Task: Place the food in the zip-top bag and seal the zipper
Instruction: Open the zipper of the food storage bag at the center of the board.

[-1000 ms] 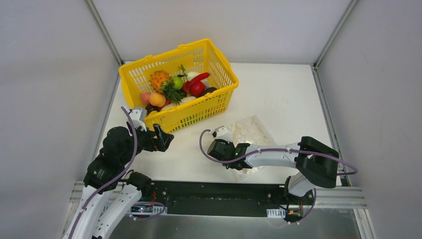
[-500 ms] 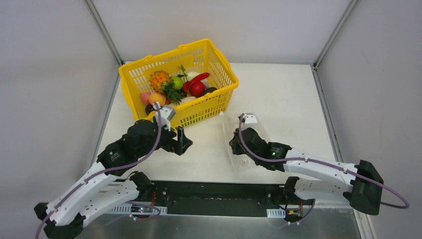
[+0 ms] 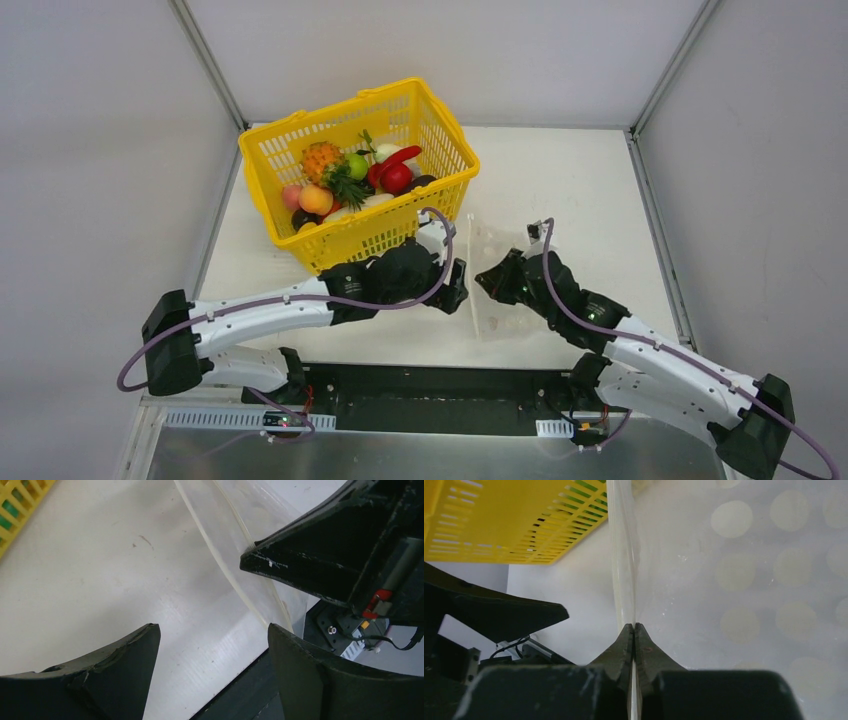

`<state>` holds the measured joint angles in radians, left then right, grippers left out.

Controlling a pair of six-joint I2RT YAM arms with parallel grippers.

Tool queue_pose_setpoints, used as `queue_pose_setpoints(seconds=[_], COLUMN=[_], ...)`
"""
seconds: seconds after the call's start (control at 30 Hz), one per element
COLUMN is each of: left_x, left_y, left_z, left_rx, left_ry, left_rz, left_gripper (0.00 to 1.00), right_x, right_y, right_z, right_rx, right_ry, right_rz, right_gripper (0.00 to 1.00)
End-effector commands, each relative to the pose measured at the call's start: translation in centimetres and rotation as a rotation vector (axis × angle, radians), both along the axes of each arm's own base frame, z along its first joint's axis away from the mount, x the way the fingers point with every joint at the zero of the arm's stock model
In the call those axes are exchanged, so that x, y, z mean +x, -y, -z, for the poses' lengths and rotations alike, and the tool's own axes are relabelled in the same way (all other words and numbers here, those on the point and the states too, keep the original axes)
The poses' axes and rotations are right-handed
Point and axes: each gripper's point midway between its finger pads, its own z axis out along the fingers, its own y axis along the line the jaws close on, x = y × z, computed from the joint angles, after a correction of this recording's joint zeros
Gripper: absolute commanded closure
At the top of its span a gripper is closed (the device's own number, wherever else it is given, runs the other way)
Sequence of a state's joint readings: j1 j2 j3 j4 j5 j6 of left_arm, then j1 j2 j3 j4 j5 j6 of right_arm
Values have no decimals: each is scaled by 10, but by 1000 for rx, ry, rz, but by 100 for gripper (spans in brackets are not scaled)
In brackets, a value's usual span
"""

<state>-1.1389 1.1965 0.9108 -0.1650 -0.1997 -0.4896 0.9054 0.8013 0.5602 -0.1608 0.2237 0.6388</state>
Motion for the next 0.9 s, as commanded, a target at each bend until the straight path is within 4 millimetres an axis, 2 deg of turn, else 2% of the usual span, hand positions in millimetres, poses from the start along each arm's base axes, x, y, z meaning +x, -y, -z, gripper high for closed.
queue_pose_setpoints(seconds=[0.0,0.23,0.47,0.67,0.77,0.87], left_x=[18,25,18,21,23,24], left_y=[36,43,56,58,60,58], left_z=[-45,-36,-23,-14,-10,-6], left_rx=[-230,-221,-216,-205,-191,-181], left_ry=[22,11,-44,-65,-72,-77], left_rz=[-78,-108,-59,-88,-97,-118], left_gripper=[22,33,36,38,46,47], right_x=[1,-2,0,-4,-6,-6], right_y=[1,10,17,16,16,18], right_z=[-17,-25,-37,-39,-43,-48], right_rx=[71,44,56,49,53,61], right_ry=[21,37,54,54,63,73], right_rz=[21,18,53,25,16,20], right_gripper=[100,100,100,100,100,100])
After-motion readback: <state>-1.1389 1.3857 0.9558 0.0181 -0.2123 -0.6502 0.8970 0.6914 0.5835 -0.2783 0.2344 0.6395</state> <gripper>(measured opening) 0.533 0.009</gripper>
